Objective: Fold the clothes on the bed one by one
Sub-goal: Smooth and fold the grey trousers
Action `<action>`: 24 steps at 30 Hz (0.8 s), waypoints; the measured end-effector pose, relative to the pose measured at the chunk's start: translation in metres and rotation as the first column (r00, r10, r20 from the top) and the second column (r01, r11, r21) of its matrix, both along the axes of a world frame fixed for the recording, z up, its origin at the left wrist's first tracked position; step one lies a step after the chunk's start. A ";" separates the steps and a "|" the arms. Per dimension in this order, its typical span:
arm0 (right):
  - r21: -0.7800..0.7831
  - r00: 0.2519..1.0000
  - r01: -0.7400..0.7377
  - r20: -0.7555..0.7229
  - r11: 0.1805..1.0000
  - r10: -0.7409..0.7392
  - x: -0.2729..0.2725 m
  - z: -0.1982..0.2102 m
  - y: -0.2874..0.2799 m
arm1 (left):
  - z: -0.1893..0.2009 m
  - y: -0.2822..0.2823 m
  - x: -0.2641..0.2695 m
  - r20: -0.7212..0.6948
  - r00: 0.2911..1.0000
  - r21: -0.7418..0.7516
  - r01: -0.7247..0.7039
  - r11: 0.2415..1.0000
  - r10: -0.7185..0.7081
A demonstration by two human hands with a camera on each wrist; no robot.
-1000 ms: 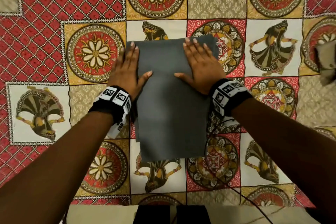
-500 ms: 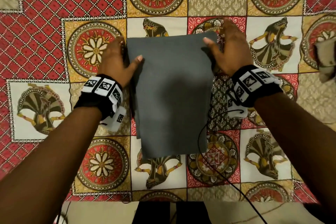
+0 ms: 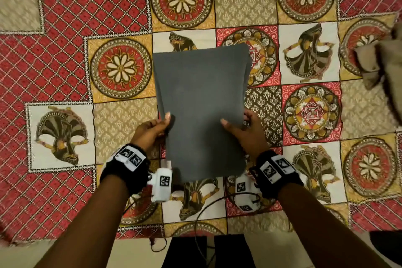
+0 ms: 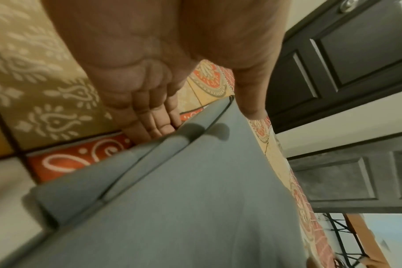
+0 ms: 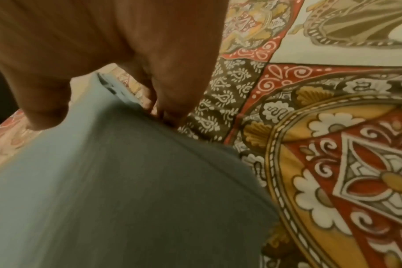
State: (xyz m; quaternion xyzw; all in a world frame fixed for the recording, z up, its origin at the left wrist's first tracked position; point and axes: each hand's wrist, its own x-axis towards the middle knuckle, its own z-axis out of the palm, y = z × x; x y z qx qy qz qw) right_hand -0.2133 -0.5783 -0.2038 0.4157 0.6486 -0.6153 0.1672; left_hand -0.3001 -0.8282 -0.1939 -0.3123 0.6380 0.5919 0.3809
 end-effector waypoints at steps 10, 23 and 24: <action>-0.272 0.985 0.172 0.032 0.947 -0.169 -0.038 0.012 -0.004 | 0.005 0.019 -0.030 0.133 0.990 0.166 -0.063 0.984 0.041; -0.351 0.975 0.041 -0.189 0.935 -0.114 -0.038 0.117 0.026 | 0.114 0.006 -0.029 -0.240 0.956 0.310 -0.089 0.947 0.168; -0.327 0.969 0.025 -0.225 0.945 -0.104 -0.030 0.128 0.025 | 0.122 0.006 -0.021 -0.264 0.949 0.320 -0.082 0.944 0.172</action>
